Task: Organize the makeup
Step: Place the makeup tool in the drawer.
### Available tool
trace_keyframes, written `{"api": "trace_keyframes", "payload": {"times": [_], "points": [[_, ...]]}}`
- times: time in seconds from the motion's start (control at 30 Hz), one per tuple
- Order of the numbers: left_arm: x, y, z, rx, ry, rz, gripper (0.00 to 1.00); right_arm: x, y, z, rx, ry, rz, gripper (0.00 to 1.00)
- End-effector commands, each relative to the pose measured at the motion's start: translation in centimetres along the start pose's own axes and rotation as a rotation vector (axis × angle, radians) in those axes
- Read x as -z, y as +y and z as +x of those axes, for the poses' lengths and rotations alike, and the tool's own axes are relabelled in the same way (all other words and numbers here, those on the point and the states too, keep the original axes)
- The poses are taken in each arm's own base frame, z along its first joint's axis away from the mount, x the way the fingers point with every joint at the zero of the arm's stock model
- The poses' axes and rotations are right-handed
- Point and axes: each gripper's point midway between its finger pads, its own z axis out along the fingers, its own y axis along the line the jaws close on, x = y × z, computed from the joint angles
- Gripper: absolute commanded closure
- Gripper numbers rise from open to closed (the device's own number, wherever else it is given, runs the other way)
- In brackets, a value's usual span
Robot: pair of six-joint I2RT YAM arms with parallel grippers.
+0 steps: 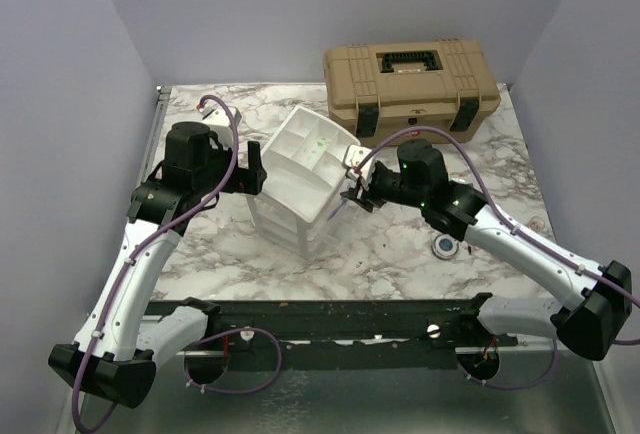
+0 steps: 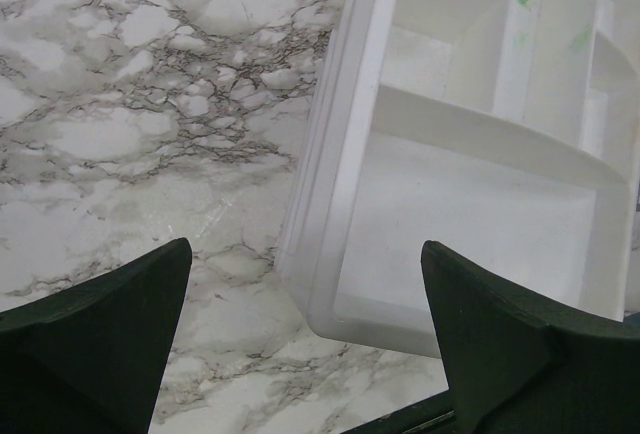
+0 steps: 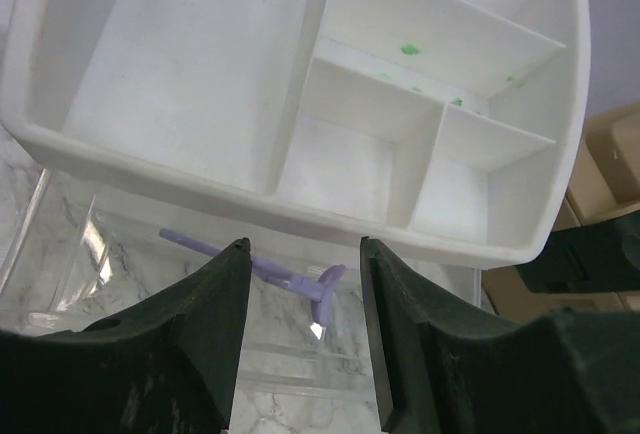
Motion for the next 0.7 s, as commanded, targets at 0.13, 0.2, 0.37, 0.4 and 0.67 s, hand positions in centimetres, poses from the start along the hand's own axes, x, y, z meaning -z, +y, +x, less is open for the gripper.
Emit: {"api": "trace_keyframes", "payload": {"times": [0.13, 0.2, 0.37, 0.4, 0.67], "points": [[0.3, 0.5, 0.0, -0.035, 0.012, -0.031, 0.01, 3.1, -3.1, -5.1, -0.083, -0.126, 0.166, 0.47], [0.3, 0.6, 0.2, -0.042, 0.018, -0.034, 0.01, 4.1, -3.9, -5.0, -0.136, -0.115, 0.232, 0.47], [0.1, 0.9, 0.6, -0.05, 0.031, -0.042, 0.01, 6.4, -5.9, -3.0, -0.402, -0.073, 0.445, 0.48], [0.1, 0.9, 0.7, -0.052, 0.032, -0.041, 0.01, 6.6, -5.6, -2.5, -0.464, -0.045, 0.452, 0.48], [0.0, 0.7, 0.7, -0.055, 0.04, -0.032, 0.01, 2.7, 2.3, 1.4, -0.82, 0.334, 0.114, 0.76]]}}
